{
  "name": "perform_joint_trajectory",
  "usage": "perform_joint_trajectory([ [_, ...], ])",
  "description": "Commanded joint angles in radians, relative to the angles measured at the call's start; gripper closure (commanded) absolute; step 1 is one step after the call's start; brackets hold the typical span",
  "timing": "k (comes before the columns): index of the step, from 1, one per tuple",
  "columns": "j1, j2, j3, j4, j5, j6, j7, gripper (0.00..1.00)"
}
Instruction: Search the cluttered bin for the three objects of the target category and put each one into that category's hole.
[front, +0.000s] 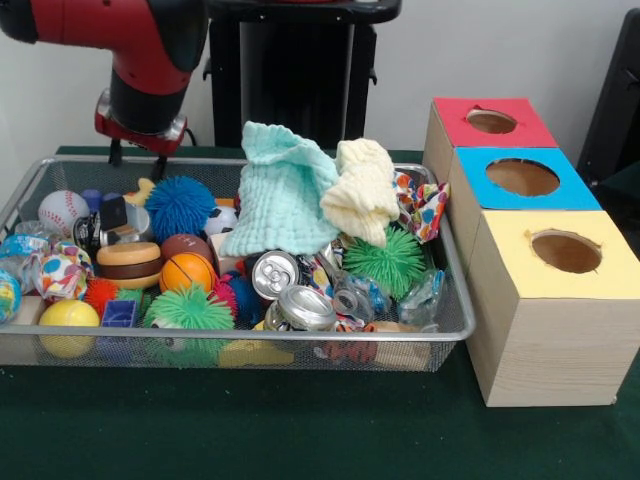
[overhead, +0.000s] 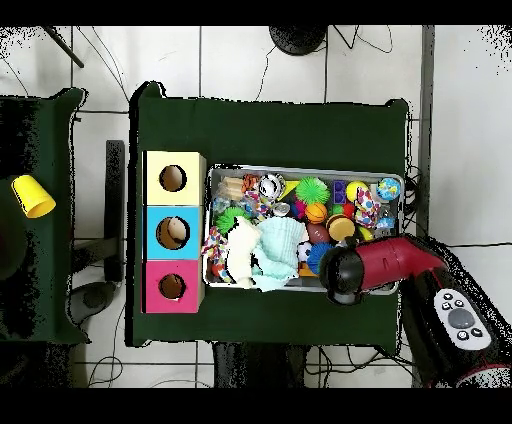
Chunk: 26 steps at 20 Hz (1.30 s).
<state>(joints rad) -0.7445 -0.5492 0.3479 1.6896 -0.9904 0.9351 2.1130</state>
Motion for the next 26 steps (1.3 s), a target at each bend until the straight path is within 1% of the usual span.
perform_joint_trajectory([
  [1,0.043,0.091,0.130,-0.076,-0.079,-0.090,-0.379,0.00],
  [5,0.060,0.090,0.128,-0.074,-0.083,-0.090,-0.353,0.00],
  [9,0.051,0.104,0.107,-0.053,-0.088,-0.130,-0.287,0.00],
  [11,0.041,0.114,0.096,-0.042,-0.107,-0.172,-0.259,0.00],
  [15,0.036,0.134,0.083,-0.052,-0.162,-0.232,-0.234,0.00],
  [19,0.081,0.088,0.036,-0.045,-0.248,-0.266,-0.139,0.00],
  [23,0.147,0.030,-0.012,-0.044,-0.327,-0.249,-0.043,0.00],
  [25,0.159,0.018,-0.020,-0.049,-0.341,-0.247,-0.042,0.00],
  [26,0.154,0.017,-0.021,-0.053,-0.337,-0.249,-0.054,0.00],
])
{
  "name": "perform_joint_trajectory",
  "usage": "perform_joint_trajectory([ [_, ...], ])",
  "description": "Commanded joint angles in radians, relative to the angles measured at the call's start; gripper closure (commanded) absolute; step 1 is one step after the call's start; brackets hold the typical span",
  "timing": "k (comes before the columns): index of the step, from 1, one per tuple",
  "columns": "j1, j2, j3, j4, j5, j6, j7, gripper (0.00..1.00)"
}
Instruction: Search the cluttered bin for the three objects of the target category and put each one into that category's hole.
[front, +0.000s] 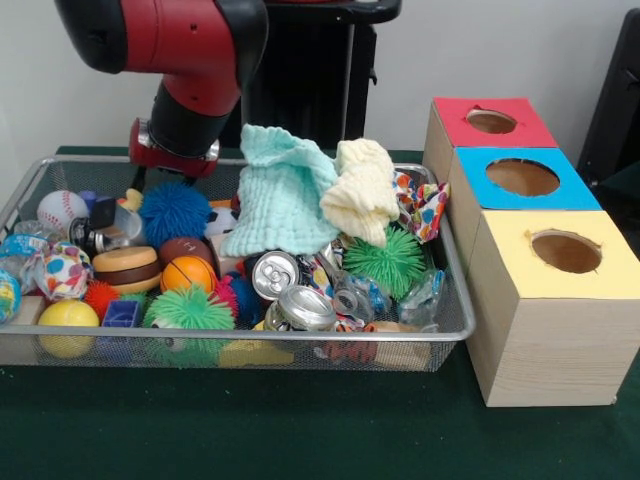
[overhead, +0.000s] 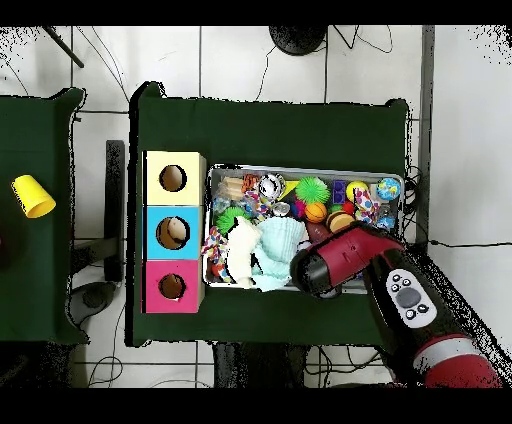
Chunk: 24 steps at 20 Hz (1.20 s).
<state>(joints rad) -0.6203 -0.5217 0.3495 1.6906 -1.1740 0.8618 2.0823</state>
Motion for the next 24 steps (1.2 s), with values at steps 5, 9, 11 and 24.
perform_joint_trajectory([
  [5,0.011,-0.018,-0.029,-0.051,-0.153,-0.217,-0.035,0.00],
  [9,-0.003,-0.012,-0.031,-0.061,-0.146,-0.238,-0.044,0.00],
  [11,0.000,-0.018,-0.037,-0.063,-0.144,-0.242,-0.050,0.00],
  [24,0.017,-0.061,-0.077,-0.068,-0.117,-0.264,-0.068,0.00],
])
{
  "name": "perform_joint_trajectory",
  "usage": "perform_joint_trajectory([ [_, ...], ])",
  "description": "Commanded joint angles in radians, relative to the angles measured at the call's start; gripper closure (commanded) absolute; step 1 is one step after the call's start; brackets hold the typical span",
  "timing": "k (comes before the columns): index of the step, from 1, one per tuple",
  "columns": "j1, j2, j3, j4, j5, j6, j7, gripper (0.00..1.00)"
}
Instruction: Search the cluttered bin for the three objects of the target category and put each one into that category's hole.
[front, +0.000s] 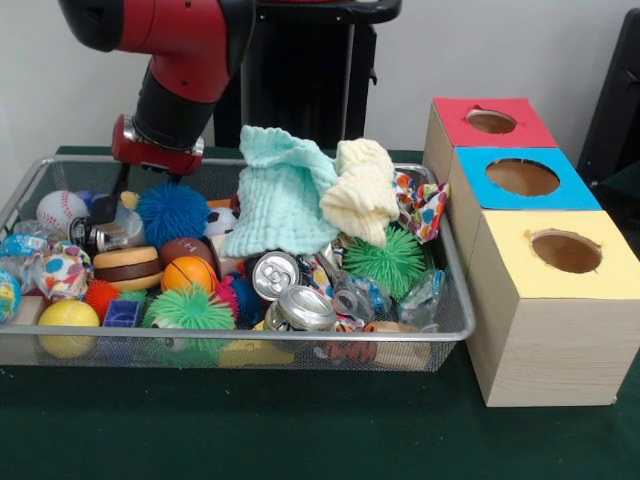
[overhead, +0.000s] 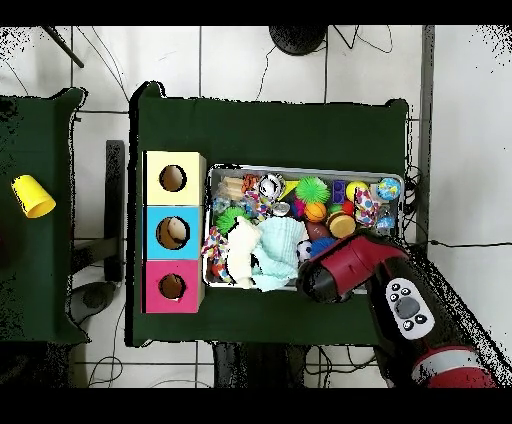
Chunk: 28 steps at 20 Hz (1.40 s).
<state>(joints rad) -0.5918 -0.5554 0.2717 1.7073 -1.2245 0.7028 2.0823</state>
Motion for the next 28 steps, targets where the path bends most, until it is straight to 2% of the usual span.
perform_joint_trajectory([
  [1,-0.015,-0.029,0.003,-0.085,-0.058,-0.105,-0.079,0.00],
  [5,-0.035,-0.021,0.013,-0.089,-0.040,-0.118,-0.106,0.00],
  [9,-0.108,0.020,0.061,-0.086,0.037,-0.146,-0.123,0.00],
  [13,-0.141,0.030,0.089,-0.084,0.071,-0.154,-0.144,0.00],
  [28,-0.174,0.051,0.109,-0.075,0.108,-0.192,-0.118,0.00],
])
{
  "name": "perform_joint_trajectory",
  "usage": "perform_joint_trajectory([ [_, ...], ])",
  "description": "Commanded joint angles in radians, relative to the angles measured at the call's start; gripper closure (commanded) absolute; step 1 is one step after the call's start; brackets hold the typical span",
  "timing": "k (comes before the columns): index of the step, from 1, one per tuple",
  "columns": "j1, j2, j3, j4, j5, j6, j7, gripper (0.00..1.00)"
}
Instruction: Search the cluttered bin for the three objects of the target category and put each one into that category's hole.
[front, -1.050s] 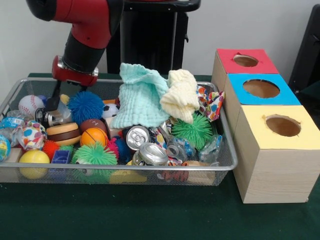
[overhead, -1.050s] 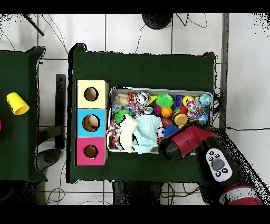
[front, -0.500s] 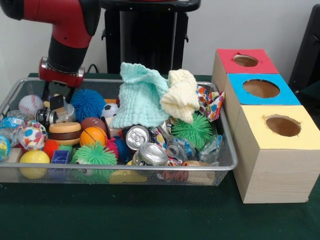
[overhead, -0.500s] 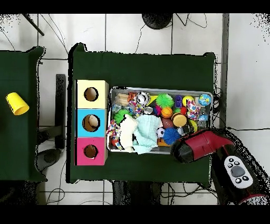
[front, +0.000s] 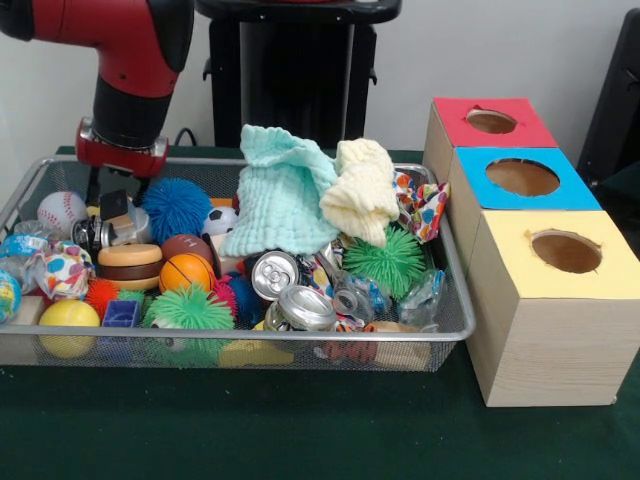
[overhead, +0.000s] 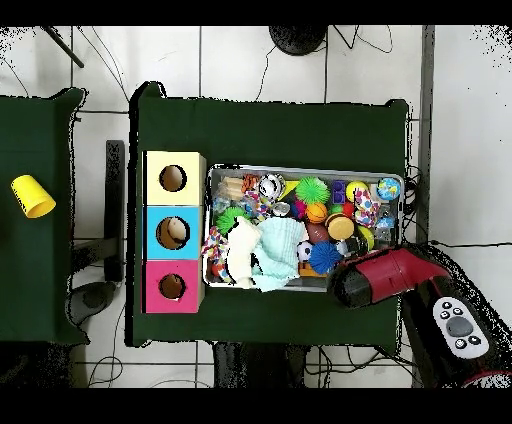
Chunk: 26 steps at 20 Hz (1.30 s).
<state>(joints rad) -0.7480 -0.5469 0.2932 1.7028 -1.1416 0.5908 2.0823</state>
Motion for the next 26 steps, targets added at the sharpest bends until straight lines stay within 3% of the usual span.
perform_joint_trajectory([
  [1,-0.018,0.043,0.088,-0.070,0.026,-0.084,-0.114,0.00],
  [3,-0.027,0.044,0.094,-0.066,0.033,-0.087,-0.125,0.00],
  [4,-0.042,0.048,0.105,-0.064,0.050,-0.083,-0.139,1.00],
  [26,-0.064,0.056,0.125,-0.050,0.054,-0.150,-0.102,1.00],
])
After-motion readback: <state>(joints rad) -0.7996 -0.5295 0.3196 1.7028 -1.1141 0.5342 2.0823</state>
